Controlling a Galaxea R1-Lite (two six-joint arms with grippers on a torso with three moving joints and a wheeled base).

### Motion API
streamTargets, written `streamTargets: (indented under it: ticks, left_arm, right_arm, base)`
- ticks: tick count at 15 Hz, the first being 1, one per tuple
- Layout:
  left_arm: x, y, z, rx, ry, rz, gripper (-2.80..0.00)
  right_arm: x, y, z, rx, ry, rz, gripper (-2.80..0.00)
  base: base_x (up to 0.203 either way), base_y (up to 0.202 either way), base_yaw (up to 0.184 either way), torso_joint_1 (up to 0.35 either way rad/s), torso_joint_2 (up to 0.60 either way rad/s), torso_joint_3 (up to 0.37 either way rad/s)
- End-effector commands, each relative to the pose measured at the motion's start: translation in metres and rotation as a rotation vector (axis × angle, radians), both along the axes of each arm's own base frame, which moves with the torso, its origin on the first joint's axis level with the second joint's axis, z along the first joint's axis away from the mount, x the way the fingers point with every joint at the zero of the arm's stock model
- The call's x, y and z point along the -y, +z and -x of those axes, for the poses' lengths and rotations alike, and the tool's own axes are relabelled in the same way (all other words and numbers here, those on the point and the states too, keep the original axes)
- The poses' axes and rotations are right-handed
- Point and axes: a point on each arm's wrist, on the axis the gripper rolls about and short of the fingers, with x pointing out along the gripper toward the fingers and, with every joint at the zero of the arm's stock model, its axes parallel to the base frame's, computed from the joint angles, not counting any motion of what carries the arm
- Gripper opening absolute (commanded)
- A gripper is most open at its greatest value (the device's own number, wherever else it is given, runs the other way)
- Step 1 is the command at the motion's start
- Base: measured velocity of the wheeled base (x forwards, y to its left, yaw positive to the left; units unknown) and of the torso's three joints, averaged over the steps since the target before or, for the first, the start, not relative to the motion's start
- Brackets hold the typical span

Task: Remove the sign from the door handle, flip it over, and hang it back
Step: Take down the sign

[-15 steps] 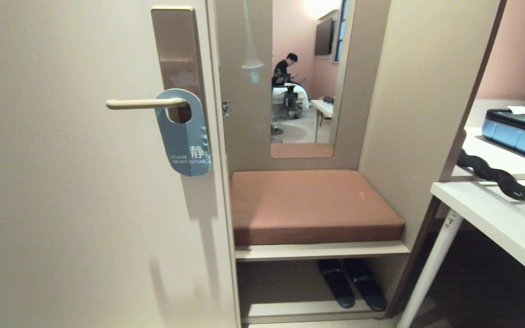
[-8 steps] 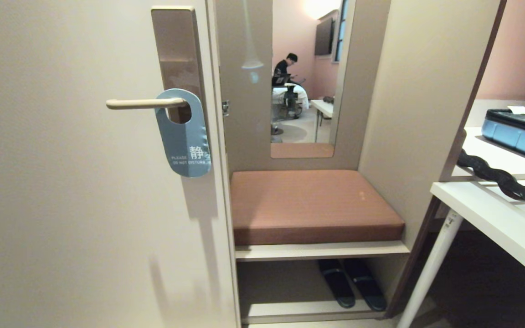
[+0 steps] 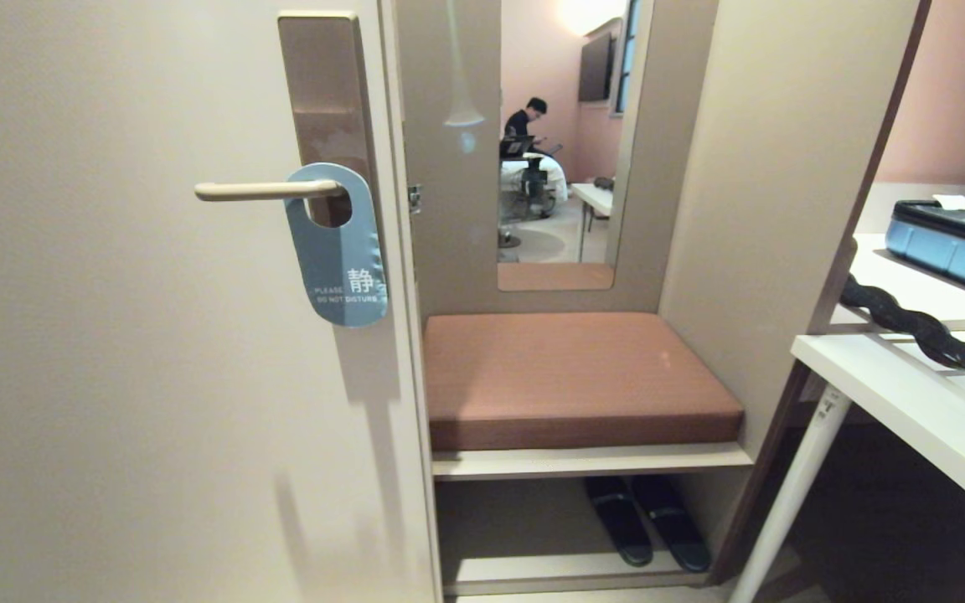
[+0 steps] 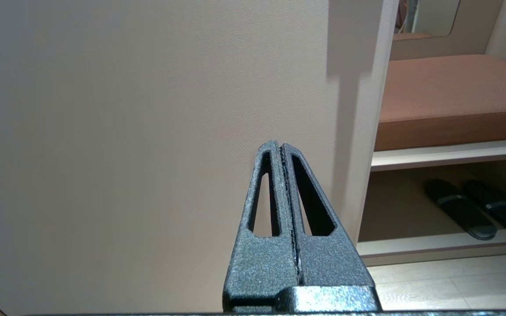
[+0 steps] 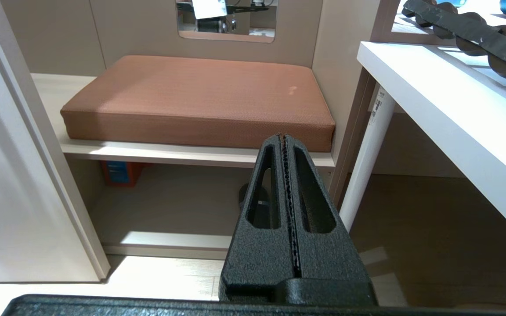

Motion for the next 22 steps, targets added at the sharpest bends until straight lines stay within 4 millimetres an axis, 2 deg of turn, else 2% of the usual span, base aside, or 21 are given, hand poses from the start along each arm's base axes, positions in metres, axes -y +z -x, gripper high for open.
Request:
streamTargets:
  ticks: [1, 6, 18, 22]
  left_arm:
    - [0.0000, 0.0000, 0.0000, 0.000, 0.002, 0.001, -2.80]
    - [0.0000, 0.0000, 0.0000, 0.000, 0.003, 0.002, -2.80]
    - [-0.0001, 0.0000, 0.0000, 0.000, 0.006, 0.016, -2.80]
    - [-0.0001, 0.0000, 0.0000, 0.000, 0.004, 0.019, -2.80]
  right_arm:
    - [0.0000, -0.0001, 0.0000, -0.001, 0.001, 0.000, -2.80]
    - [0.0000, -0.0001, 0.0000, -0.001, 0.001, 0.000, -2.80]
    - [0.0000, -0.0001, 0.0000, -0.001, 0.001, 0.000, -2.80]
    - [0.0000, -0.0001, 0.0000, -0.001, 0.001, 0.000, -2.80]
  base:
    - [0.000, 0.000, 0.000, 0.000, 0.00, 0.000]
    - [0.002, 0.032, -0.005, 0.001, 0.00, 0.000]
    - [0.000, 0.189, -0.002, 0.003, 0.00, 0.001]
    - [0.000, 0.052, -0.002, 0.003, 0.00, 0.000]
